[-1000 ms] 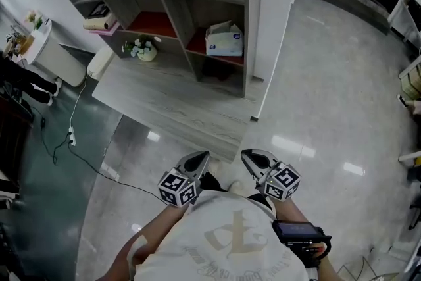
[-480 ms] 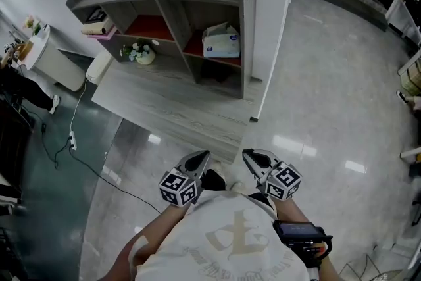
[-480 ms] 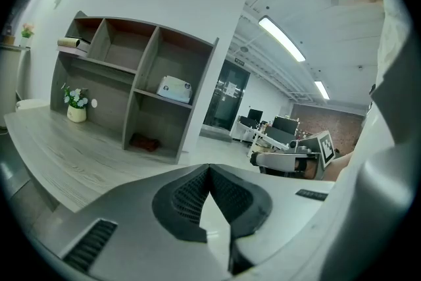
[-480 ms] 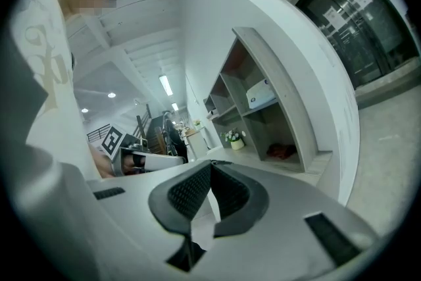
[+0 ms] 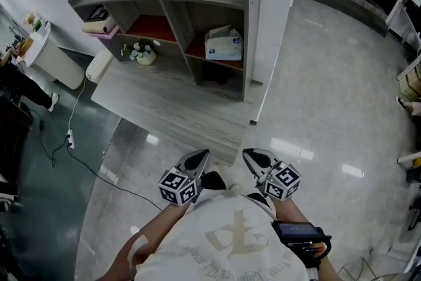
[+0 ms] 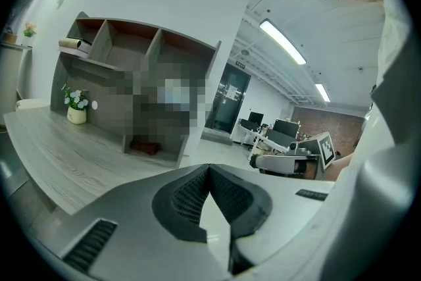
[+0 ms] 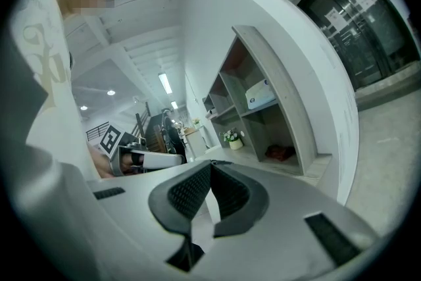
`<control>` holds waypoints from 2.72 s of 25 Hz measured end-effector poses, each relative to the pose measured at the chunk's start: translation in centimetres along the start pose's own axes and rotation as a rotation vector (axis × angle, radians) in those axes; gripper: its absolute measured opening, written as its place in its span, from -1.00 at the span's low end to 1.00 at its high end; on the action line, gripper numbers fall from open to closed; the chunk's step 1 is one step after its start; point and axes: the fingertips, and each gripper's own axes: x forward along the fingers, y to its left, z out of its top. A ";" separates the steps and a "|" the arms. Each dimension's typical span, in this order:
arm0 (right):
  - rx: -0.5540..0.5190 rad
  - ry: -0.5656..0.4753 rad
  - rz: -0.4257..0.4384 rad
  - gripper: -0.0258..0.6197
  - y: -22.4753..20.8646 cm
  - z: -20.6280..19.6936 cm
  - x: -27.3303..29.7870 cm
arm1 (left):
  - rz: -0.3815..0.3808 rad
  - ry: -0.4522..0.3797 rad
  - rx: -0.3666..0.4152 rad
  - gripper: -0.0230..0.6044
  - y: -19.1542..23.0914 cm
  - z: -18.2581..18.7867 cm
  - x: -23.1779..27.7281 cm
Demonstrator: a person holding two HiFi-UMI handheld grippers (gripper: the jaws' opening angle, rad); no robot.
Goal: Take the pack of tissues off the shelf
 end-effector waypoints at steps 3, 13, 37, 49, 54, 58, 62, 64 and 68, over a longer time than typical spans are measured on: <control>0.000 0.003 0.004 -0.91 0.0 0.0 0.5 | 0.015 -0.001 -0.010 -0.91 0.8 0.0 -0.2; -0.010 0.007 -0.008 -0.91 -0.8 0.9 2.2 | 0.010 -0.011 -0.017 -0.91 2.7 1.2 0.4; -0.032 0.013 -0.122 -0.91 -6.4 5.4 8.8 | -0.083 -0.003 0.009 -0.91 10.2 7.2 7.6; -0.034 0.002 -0.199 -0.91 -8.2 6.5 10.8 | -0.156 0.002 0.041 -0.91 12.3 9.6 10.6; -0.038 -0.020 -0.224 -0.91 -9.1 7.4 12.1 | -0.172 -0.015 0.055 -0.91 13.5 11.4 11.6; -0.037 -0.033 -0.242 -0.91 -9.5 7.9 13.0 | -0.188 -0.014 0.064 -0.91 14.2 12.3 12.2; -0.031 -0.043 -0.259 -0.91 -9.8 8.3 13.7 | -0.205 -0.013 0.074 -0.91 14.6 12.9 12.6; -0.027 -0.041 -0.264 -0.91 -9.8 8.3 14.0 | -0.209 -0.015 0.079 -0.91 14.7 13.3 12.7; -0.021 -0.040 -0.269 -0.91 -10.1 8.2 14.8 | -0.208 -0.031 0.084 -0.91 15.3 14.1 13.0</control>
